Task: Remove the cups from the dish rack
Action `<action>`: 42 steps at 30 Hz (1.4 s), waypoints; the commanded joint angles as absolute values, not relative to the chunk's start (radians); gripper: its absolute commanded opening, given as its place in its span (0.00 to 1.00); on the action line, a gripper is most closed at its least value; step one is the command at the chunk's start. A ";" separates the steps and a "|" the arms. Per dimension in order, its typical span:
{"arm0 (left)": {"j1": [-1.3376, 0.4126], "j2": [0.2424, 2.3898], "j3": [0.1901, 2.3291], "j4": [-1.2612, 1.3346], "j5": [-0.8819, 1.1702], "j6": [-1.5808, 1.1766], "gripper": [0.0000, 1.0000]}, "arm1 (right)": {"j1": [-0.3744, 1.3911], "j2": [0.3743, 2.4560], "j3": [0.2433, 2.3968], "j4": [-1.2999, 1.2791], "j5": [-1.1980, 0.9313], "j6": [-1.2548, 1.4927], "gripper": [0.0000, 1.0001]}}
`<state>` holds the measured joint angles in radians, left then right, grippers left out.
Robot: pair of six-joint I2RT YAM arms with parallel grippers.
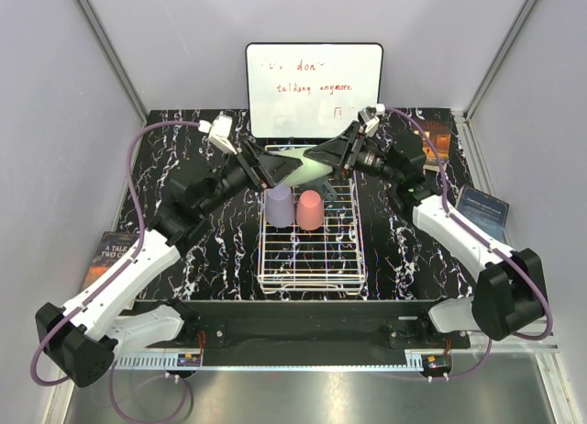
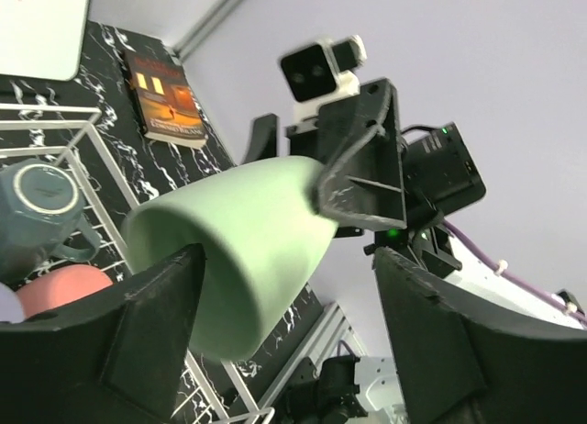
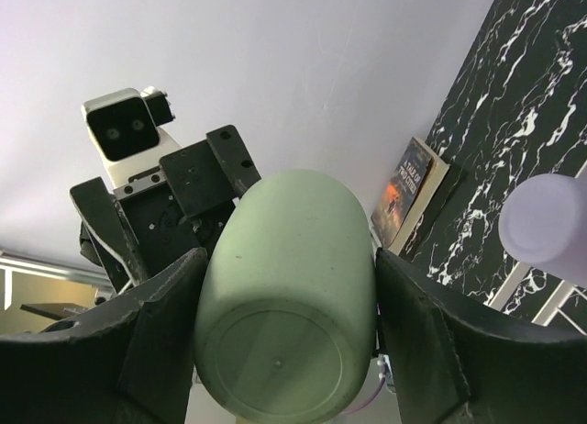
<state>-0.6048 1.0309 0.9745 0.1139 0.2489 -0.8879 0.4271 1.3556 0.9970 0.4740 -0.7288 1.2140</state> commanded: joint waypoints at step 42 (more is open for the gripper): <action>-0.555 1.182 1.523 -0.894 -0.443 -0.580 0.00 | 0.482 1.241 1.531 -0.776 0.104 0.611 1.00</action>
<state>-0.6178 1.0630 1.3762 -0.6506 -0.2470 -0.6212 0.4816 1.2087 1.4471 -0.4938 -0.1936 0.6895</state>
